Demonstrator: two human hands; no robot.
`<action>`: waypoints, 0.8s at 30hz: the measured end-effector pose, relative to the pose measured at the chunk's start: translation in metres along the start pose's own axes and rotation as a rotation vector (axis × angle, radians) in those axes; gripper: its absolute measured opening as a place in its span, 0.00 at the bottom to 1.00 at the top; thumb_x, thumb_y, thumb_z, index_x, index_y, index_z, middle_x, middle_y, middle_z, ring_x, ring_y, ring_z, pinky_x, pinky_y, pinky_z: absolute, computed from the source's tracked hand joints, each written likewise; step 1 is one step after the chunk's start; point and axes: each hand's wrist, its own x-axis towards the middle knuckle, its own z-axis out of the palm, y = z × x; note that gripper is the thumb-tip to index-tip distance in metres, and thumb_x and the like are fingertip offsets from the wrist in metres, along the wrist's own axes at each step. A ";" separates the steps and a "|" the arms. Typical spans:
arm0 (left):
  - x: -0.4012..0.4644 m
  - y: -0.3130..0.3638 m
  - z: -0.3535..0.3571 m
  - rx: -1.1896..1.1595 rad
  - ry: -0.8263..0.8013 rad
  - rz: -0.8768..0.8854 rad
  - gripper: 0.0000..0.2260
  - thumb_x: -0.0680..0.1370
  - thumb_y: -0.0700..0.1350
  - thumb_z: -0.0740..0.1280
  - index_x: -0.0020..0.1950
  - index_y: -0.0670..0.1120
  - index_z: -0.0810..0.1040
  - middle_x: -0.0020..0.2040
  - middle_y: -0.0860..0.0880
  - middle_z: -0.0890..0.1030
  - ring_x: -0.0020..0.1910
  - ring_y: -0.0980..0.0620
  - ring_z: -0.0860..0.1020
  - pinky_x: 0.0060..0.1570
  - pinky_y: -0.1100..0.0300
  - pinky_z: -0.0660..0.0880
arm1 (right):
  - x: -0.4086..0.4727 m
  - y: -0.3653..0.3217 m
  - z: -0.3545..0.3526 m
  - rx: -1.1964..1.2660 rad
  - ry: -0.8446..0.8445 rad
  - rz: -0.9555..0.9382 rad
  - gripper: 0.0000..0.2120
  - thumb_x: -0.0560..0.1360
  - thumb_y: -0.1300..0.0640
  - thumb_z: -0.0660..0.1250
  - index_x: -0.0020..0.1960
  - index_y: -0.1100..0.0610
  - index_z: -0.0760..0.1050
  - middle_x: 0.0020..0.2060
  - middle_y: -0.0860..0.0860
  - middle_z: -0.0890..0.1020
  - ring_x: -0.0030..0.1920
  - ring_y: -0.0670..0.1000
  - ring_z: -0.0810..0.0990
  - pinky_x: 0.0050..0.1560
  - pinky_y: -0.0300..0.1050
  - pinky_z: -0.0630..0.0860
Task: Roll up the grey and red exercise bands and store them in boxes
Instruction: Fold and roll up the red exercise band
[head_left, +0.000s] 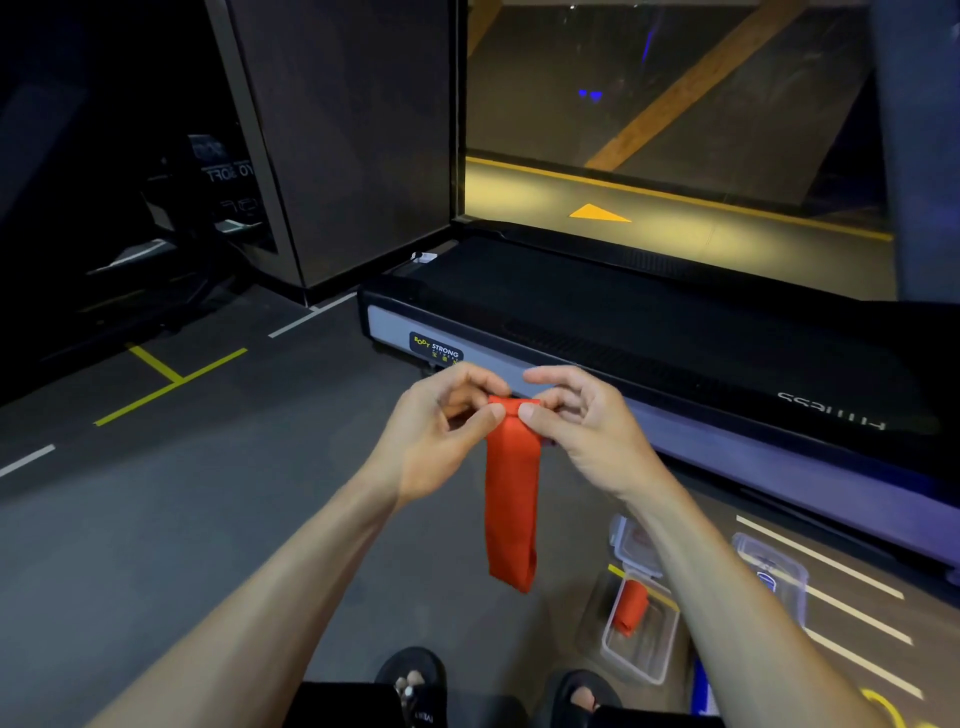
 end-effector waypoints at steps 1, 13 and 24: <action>0.000 0.000 0.000 0.017 -0.003 -0.015 0.10 0.79 0.41 0.71 0.59 0.49 0.81 0.39 0.50 0.81 0.41 0.53 0.79 0.50 0.55 0.75 | 0.000 0.000 -0.001 -0.014 -0.018 0.010 0.11 0.78 0.65 0.72 0.59 0.58 0.80 0.41 0.54 0.82 0.41 0.48 0.82 0.45 0.40 0.79; 0.000 0.002 0.002 0.076 0.013 -0.038 0.02 0.81 0.41 0.69 0.51 0.48 0.80 0.39 0.48 0.85 0.39 0.48 0.82 0.46 0.54 0.80 | -0.004 -0.002 0.005 -0.228 -0.013 -0.159 0.05 0.81 0.61 0.67 0.50 0.52 0.78 0.39 0.48 0.84 0.40 0.45 0.82 0.46 0.47 0.78; 0.000 0.005 0.000 -0.141 0.003 -0.035 0.05 0.77 0.32 0.71 0.49 0.40 0.84 0.42 0.36 0.83 0.41 0.49 0.80 0.45 0.58 0.77 | -0.005 -0.005 0.001 0.084 -0.055 -0.044 0.08 0.76 0.70 0.71 0.49 0.58 0.81 0.42 0.57 0.85 0.43 0.50 0.83 0.44 0.42 0.79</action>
